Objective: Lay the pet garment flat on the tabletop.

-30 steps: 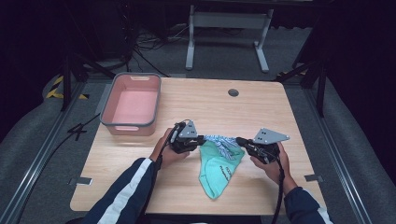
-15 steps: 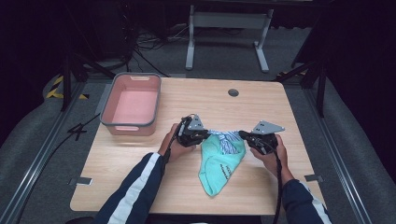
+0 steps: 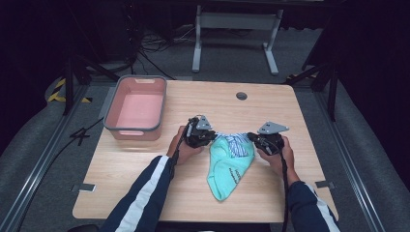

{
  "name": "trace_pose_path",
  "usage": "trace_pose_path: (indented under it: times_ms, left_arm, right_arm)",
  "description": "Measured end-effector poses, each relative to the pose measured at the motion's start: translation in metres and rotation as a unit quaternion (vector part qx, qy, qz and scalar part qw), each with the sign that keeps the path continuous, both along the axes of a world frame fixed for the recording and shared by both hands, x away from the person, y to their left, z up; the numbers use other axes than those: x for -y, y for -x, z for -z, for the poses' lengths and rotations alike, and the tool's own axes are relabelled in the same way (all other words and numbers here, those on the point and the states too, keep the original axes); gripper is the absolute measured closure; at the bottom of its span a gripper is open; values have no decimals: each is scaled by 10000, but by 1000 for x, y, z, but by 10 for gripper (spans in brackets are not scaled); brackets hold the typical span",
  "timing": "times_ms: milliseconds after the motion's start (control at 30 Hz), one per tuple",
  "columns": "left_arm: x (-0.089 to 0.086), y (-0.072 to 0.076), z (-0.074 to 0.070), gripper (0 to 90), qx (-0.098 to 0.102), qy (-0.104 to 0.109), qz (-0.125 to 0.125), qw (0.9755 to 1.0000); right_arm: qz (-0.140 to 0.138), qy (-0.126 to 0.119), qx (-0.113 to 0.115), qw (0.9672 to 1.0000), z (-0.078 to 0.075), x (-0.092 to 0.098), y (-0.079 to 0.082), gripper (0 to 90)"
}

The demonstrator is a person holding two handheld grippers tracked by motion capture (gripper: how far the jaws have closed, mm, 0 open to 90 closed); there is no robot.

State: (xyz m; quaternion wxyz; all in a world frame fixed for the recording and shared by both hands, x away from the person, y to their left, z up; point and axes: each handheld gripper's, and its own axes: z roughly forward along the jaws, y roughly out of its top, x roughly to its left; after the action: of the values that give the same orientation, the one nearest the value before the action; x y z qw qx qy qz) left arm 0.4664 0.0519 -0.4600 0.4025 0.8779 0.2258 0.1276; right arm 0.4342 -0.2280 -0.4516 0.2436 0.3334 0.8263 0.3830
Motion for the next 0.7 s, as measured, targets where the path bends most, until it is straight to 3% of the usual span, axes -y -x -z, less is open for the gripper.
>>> trace_pose_path:
  times_ms: [67,167,267,400,533,700]
  left_arm:
    - [2,0,1,808,3,-24,-14,10000]
    - [4,2,-1,768,100,-55,-97,9999]
    - [3,6,-6,699,159,-16,-91,9998]
    - [5,16,-10,728,253,-155,193,9994]
    - [10,21,-6,758,133,-352,429,9984]
    - [13,19,5,765,-5,-574,342,9978]
  right_arm:
    - [43,9,-28,10000,2,0,-1,892]
    - [289,113,-46,9995,4,2,-3,755]
    - [381,124,-129,9991,5,7,-2,710]
    - [68,75,-182,9998,1,12,8,754]
    - [-383,75,-226,9990,-2,11,21,836]
    - [-628,365,-390,9966,5,4,26,864]
